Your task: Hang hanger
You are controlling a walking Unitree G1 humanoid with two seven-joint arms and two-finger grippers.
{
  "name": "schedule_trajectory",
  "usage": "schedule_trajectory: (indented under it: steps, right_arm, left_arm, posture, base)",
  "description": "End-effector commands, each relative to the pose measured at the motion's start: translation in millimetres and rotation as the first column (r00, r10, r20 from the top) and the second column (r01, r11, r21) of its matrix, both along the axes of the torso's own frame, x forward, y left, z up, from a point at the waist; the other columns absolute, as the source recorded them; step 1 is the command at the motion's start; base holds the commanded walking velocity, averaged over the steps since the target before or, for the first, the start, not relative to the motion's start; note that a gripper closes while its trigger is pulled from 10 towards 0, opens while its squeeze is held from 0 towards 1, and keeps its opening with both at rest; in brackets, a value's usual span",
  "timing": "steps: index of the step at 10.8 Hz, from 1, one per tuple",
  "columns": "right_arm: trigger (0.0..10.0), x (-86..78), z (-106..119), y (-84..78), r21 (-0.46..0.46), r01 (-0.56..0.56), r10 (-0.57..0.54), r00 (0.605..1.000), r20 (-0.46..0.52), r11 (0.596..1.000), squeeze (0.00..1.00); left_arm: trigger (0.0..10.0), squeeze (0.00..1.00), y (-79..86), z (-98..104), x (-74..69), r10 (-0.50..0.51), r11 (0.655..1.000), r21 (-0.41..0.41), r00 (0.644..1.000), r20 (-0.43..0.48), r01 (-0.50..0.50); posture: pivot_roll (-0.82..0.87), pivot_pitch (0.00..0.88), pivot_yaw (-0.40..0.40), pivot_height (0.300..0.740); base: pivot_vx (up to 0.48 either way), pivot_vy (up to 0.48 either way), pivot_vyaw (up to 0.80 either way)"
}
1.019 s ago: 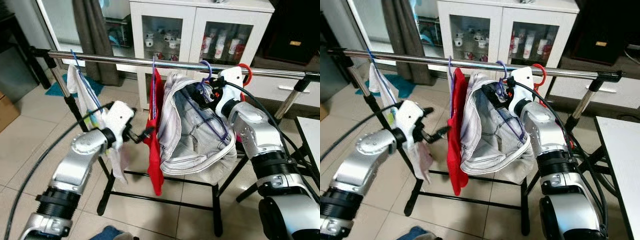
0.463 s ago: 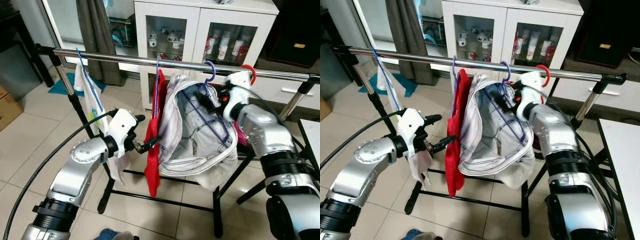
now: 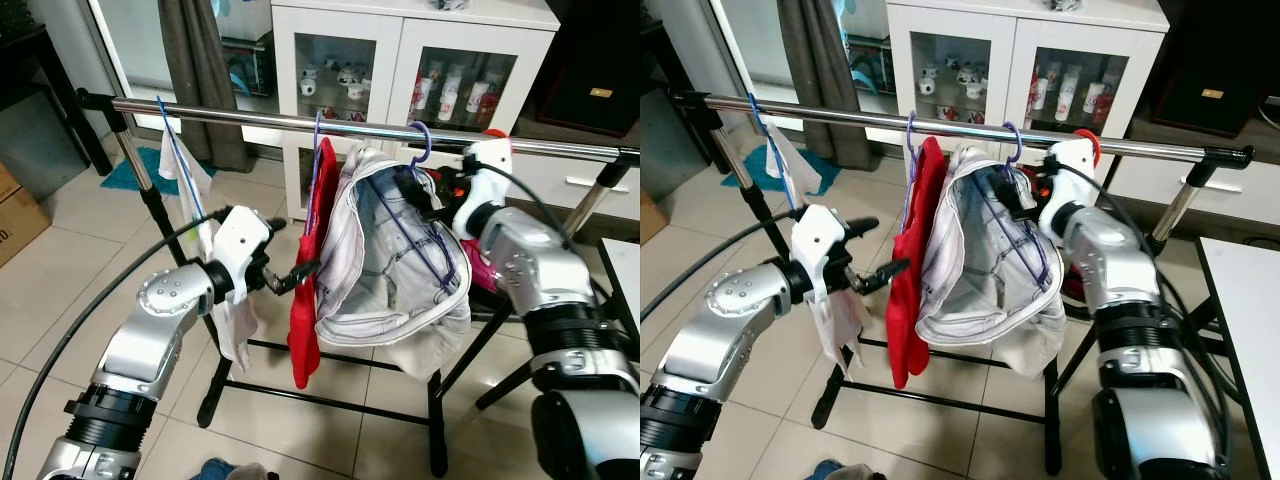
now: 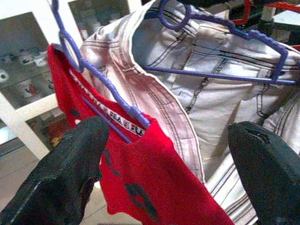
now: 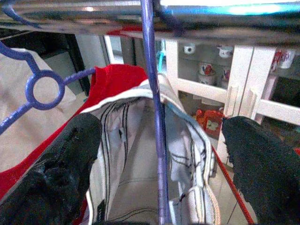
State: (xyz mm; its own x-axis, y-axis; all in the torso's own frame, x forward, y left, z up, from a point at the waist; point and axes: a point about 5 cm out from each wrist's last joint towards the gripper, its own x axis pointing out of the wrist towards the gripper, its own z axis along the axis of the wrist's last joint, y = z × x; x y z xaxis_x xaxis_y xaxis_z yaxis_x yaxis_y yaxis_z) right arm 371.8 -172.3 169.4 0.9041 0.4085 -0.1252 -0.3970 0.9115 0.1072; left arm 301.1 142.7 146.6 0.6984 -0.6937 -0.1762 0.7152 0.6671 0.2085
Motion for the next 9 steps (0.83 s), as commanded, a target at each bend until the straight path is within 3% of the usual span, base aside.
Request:
schedule_trajectory:
  steps: [1, 2, 3, 5, 9]
  right_arm:
    - [10.0, 0.8, -0.9, 0.7, 0.004, 0.006, -0.006, 1.0, -0.005, 1.0, 0.0]
    - [10.0, 1.1, -0.9, 2.6, 0.003, -0.003, 0.003, 1.0, -0.005, 1.0, 0.0]
    - [10.0, 0.4, -1.0, 4.0, -0.003, -0.009, 0.009, 1.0, -0.004, 1.0, 0.0]
    - [10.0, -1.9, -3.7, 4.3, -0.002, -0.01, 0.01, 1.0, -0.013, 1.0, 0.0]
    - [10.0, -5.4, -1.5, 0.8, -0.005, -0.004, 0.004, 1.0, -0.003, 1.0, 0.0]
  left_arm:
    - [10.0, 0.0, 5.4, 0.4, 3.5, 0.039, 0.999, 0.02, 0.999, 0.005, -0.039]
    - [10.0, 0.0, 8.2, -2.1, 6.3, 0.086, 0.995, 0.046, 0.996, 0.009, -0.086]
    - [10.0, 0.0, 9.4, 0.0, 8.6, 0.146, 0.989, -0.03, 0.989, 0.021, -0.145]
    - [10.0, 0.0, 12.9, -3.4, 8.1, 0.224, 0.974, -0.051, 0.974, 0.021, -0.223]
    - [10.0, 0.0, 7.7, -4.9, 2.8, 0.145, 0.988, -0.053, 0.989, 0.016, -0.144]
  posture:
    - [0.08, 0.0, 0.019, 0.74]
    - [0.09, 0.0, 0.011, 0.74]
    - [0.09, 0.0, 0.006, 0.74]
    - [0.09, 0.0, -0.004, 0.74]
    - [0.06, 0.0, 0.009, 0.74]
  base:
    - [0.0, 0.0, 0.0]
    - [0.0, 0.0, 0.0]
    - [0.0, 0.0, 0.0]
    - [0.0, -0.24, 0.0]
    - [0.0, 0.0, 0.0]
